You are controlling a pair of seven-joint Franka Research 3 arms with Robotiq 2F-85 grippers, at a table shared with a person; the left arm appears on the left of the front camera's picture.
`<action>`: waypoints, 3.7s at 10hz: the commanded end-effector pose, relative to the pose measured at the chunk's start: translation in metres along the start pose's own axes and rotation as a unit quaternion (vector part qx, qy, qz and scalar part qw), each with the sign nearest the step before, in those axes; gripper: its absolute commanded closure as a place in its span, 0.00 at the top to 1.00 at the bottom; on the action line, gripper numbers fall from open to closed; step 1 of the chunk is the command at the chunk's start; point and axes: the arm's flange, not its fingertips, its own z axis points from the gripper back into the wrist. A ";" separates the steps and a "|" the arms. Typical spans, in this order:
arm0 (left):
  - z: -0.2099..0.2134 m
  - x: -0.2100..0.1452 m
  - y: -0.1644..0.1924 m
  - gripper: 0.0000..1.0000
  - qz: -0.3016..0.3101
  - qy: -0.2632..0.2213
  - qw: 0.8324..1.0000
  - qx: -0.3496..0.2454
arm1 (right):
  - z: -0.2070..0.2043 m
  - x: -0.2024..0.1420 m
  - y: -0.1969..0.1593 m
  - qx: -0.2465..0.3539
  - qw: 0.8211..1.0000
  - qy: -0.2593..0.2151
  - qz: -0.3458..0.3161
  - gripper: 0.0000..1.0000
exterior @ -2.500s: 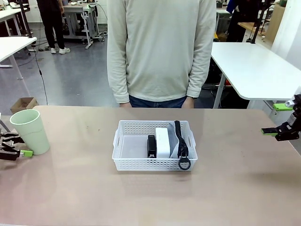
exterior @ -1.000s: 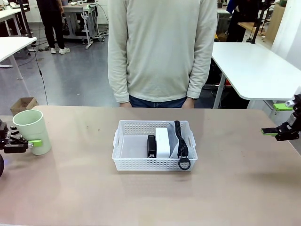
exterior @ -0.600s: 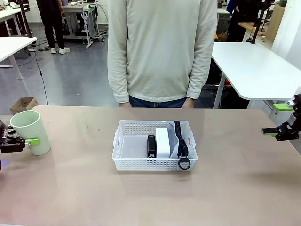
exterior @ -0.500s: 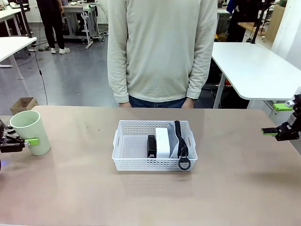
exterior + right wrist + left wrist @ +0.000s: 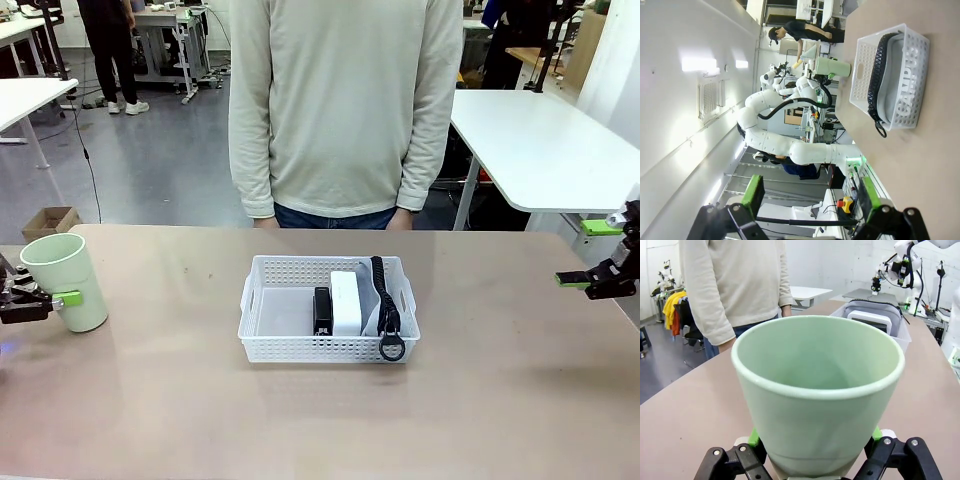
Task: Efficiently arrange items inside the basket to fit them all.
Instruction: Pick up the Reusable plastic cup and place it inside the Organizing basket.
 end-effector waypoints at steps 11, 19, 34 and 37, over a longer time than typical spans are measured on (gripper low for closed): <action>0.107 0.147 -0.075 0.71 -0.041 0.009 0.995 0.089 | 0.001 -0.001 0.003 0.005 1.000 0.001 0.007 1.00; -0.006 0.215 -0.138 0.86 0.020 -0.030 0.997 0.073 | 0.001 -0.001 0.003 0.005 1.000 0.001 0.007 1.00; -0.303 0.283 -0.234 0.86 0.172 0.309 0.931 0.090 | 0.001 -0.001 0.003 0.005 1.000 0.001 0.007 1.00; -0.362 0.289 -0.236 0.86 0.196 0.436 0.866 0.147 | 0.001 -0.001 0.003 0.005 1.000 0.001 0.007 1.00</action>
